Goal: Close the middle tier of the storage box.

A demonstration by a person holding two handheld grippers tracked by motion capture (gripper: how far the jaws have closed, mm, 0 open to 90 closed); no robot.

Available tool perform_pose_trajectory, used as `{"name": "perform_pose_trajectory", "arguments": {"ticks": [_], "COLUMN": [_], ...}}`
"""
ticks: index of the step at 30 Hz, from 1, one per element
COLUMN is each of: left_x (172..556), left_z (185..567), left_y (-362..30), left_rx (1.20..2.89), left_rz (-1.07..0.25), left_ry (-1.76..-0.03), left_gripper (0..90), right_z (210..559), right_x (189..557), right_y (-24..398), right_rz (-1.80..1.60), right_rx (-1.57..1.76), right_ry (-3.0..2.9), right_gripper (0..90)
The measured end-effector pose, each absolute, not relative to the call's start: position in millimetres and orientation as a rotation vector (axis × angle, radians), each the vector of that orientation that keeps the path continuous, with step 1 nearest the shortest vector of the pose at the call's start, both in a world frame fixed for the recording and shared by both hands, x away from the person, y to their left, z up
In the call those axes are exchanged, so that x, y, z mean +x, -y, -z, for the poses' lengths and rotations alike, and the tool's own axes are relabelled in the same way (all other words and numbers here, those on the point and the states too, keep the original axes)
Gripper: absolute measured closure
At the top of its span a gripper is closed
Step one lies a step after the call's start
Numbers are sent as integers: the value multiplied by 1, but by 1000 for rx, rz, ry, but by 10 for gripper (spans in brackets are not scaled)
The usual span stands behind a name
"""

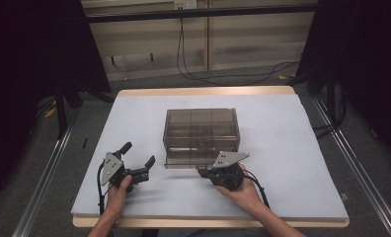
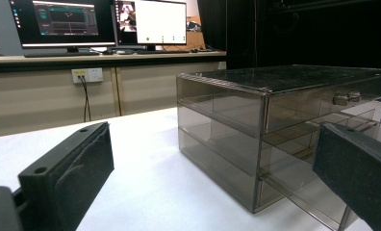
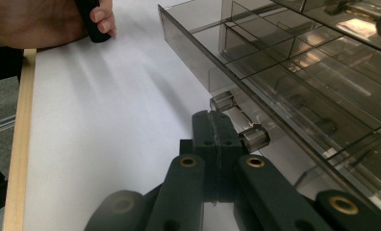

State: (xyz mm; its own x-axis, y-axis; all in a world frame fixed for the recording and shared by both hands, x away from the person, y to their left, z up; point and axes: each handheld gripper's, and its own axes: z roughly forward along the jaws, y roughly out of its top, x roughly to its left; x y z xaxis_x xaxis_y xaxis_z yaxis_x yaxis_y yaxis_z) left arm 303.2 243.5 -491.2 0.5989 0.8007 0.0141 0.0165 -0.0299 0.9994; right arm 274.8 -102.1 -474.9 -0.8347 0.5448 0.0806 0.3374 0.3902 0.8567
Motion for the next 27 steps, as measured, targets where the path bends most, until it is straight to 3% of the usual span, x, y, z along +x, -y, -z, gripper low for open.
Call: {"name": "perform_pose_trajectory", "arguments": {"ticks": [27], "left_x": [303], "left_z": [491], "left_y": [-244], "left_rx": [1481], "left_rz": [-727], "left_ry": [-729], "left_gripper": [9], "right_z": [473], "right_x": [277], "right_y": [103], "right_rz": [-1437], "right_rx": [795], "right_ry": [-2404], "right_gripper": [900]}}
